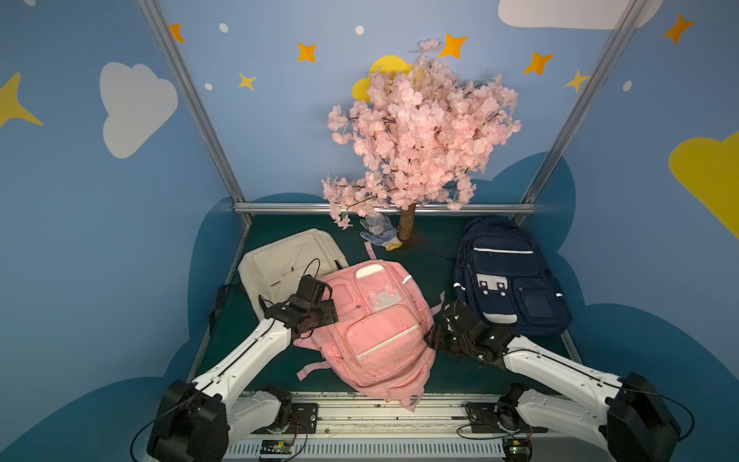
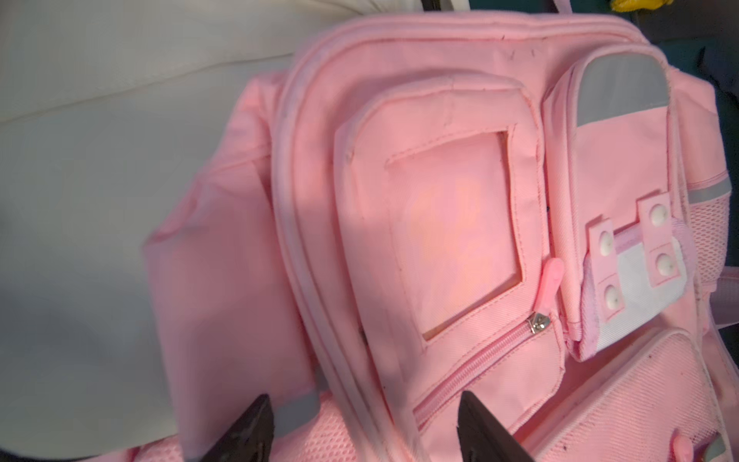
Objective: Zip up the backpack
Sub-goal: Pick up the backpack from the center of the board, then place the backpack at the center of the board.
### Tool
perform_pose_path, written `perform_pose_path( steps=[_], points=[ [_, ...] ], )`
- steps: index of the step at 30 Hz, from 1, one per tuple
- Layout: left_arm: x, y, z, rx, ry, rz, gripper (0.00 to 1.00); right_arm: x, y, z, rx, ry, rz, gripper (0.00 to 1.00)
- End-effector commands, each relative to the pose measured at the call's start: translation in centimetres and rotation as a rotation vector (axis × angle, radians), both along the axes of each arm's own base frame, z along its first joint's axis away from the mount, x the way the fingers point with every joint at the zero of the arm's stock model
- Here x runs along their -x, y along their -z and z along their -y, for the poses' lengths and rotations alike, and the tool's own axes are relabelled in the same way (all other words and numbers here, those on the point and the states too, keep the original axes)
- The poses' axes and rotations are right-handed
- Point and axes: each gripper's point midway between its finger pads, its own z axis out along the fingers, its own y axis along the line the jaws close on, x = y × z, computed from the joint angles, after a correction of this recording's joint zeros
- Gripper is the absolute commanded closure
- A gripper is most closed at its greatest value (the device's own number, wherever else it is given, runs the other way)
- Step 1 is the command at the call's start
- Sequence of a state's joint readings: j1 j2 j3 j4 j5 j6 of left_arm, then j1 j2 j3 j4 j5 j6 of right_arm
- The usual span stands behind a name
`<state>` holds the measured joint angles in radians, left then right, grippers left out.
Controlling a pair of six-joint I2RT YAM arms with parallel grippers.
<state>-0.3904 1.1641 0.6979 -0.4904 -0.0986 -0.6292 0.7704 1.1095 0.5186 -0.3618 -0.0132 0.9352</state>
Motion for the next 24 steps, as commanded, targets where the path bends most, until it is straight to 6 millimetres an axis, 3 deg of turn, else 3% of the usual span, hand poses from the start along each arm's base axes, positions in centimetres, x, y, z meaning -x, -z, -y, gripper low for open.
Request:
perform_pose_path(
  steps=[1,4,5,10,12,14,18,21,24],
  points=[
    [-0.6,0.4,1.6,0.073,0.030,-0.011,0.35,-0.5,-0.3,-2.0,-0.048,-0.029,-0.016,0.32],
    [-0.8,0.5,2.5,0.102,0.067,-0.016,0.49,-0.7,0.5,-2.8,-0.044,-0.057,-0.044,0.34],
    [-0.8,0.5,2.7,0.114,0.069,-0.018,0.54,-0.8,0.6,-3.0,-0.039,-0.068,-0.052,0.39],
    [-0.4,-0.9,4.1,0.164,0.098,0.017,0.84,-1.7,0.2,-2.2,0.020,-0.110,-0.075,0.89],
    [-0.1,-2.5,4.8,0.178,0.116,0.068,0.91,-3.3,-1.4,-1.9,0.022,-0.101,-0.035,1.00],
    [0.3,-4.4,5.5,0.191,0.134,0.132,0.97,-4.7,-2.7,-0.6,0.052,-0.050,0.003,1.00],
    [1.8,-7.9,7.0,0.222,0.162,0.254,0.97,-8.8,-6.6,1.6,0.150,-0.013,0.204,1.00],
    [3.1,-9.1,8.3,0.261,0.175,0.299,0.97,-11.9,-9.3,2.5,0.169,0.006,0.299,1.00],
    [4.2,-9.0,10.2,0.329,0.187,0.319,0.98,-14.8,-10.2,3.6,0.196,0.039,0.315,1.00]
  ],
)
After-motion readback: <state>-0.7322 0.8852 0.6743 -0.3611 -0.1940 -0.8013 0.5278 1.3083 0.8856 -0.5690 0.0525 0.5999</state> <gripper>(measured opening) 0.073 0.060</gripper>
